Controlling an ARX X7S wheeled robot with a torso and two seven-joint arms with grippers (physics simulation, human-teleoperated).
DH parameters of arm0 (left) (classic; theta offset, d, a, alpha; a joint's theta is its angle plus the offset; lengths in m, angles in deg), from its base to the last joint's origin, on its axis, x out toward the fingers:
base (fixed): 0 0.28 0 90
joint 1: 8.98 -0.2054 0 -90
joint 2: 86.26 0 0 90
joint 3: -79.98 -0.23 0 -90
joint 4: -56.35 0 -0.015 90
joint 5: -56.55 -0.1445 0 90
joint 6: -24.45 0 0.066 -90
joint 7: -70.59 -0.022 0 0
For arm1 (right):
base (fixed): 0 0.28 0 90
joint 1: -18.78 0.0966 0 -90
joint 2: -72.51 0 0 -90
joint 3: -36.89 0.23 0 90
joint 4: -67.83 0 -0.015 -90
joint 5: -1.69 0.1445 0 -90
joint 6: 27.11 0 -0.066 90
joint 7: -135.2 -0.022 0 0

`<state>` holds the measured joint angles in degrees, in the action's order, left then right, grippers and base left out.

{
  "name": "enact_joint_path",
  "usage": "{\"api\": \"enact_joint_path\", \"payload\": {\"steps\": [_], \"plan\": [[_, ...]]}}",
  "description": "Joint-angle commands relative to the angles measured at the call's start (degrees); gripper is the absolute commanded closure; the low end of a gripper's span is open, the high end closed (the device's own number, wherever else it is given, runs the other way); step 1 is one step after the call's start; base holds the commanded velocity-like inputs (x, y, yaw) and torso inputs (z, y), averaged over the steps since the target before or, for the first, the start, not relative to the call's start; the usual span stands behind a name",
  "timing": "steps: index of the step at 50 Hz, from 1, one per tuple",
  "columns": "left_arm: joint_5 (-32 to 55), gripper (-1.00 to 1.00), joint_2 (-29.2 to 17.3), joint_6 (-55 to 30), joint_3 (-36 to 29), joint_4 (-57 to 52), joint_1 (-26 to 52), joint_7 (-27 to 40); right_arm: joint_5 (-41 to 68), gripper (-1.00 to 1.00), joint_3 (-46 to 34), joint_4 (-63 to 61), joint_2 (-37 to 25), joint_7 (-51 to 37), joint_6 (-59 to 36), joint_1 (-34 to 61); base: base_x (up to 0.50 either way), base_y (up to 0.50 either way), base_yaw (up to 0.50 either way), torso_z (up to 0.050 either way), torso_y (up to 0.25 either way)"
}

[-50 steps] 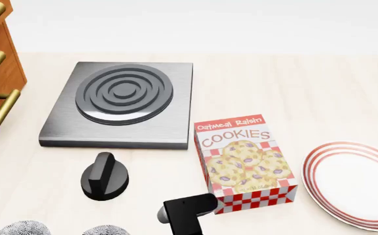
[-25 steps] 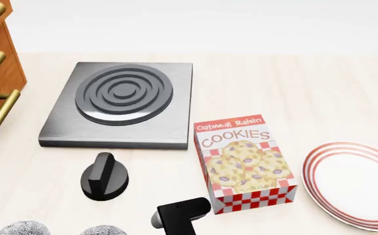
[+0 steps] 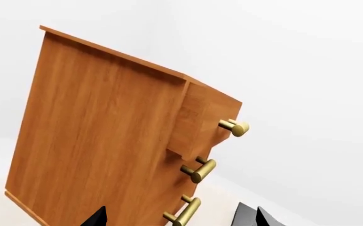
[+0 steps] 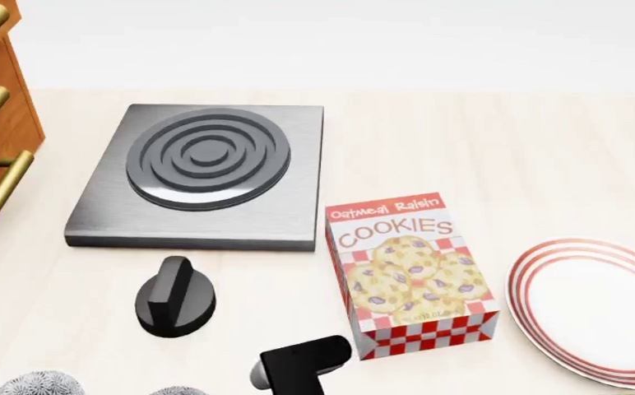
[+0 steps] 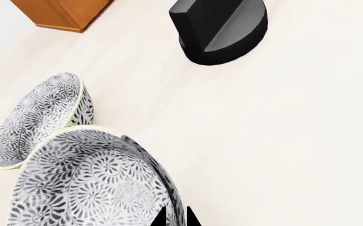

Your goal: Pick the akita bowl from table center and place it on the plate.

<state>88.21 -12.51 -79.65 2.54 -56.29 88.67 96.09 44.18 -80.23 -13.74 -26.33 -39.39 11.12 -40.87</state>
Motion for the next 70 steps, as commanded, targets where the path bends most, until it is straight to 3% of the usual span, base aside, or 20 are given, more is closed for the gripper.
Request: {"api": "enact_joint_path", "payload": {"steps": [1,6,18,38,44,57,59,70], "plan": [[-1.41,-1.0,1.16,0.61,0.88,0.43,-0.4,-1.05,-4.24,1.0,0.53,-3.4,-0.25,-1.03,3.24,-0.36,0.0,0.0,0.0,0.0,0.0],[-1.46,-1.0,1.05,0.59,0.68,0.56,-0.17,-0.92,-13.74,1.0,-4.21,-12.53,-3.74,-3.68,13.19,-2.35,0.0,0.0,0.0,0.0,0.0],[-2.19,-1.0,0.92,1.35,0.26,0.84,0.12,-0.67,-22.52,1.0,-4.74,-25.09,-10.0,-8.38,22.51,-4.95,0.0,0.0,0.0,0.0,0.0],[-2.8,-1.0,0.67,2.0,-0.55,0.53,0.29,-0.26,-31.72,1.0,4.97,-33.34,-16.2,-18.51,34.31,-7.17,0.0,0.0,0.0,0.0,0.0],[-2.43,-1.0,0.51,1.99,-0.44,0.51,0.21,-0.24,-36.32,1.0,3.83,-34.57,-18.18,-19.97,31.7,-5.38,0.0,0.0,0.0,0.0,0.0],[-2.03,-1.0,0.31,2.21,-0.47,-0.24,-0.36,-0.07,-32.29,1.0,12.26,-38.4,-20.06,-21.9,22.86,-0.06,0.0,0.0,0.0,0.0,0.0],[-2.02,-1.0,0.26,2.08,-0.54,-0.25,-0.27,0.06,-33.03,1.0,12.63,-37.78,-20.14,-23.54,17.12,1.9,0.0,0.0,0.0,0.0,0.0],[-2.02,-1.0,0.07,2.0,-0.85,0.07,0.08,0.33,-28.06,1.0,18.85,-32.51,-18.62,-23.99,8.42,7.86,0.0,0.0,0.0,0.0,0.0]]}}
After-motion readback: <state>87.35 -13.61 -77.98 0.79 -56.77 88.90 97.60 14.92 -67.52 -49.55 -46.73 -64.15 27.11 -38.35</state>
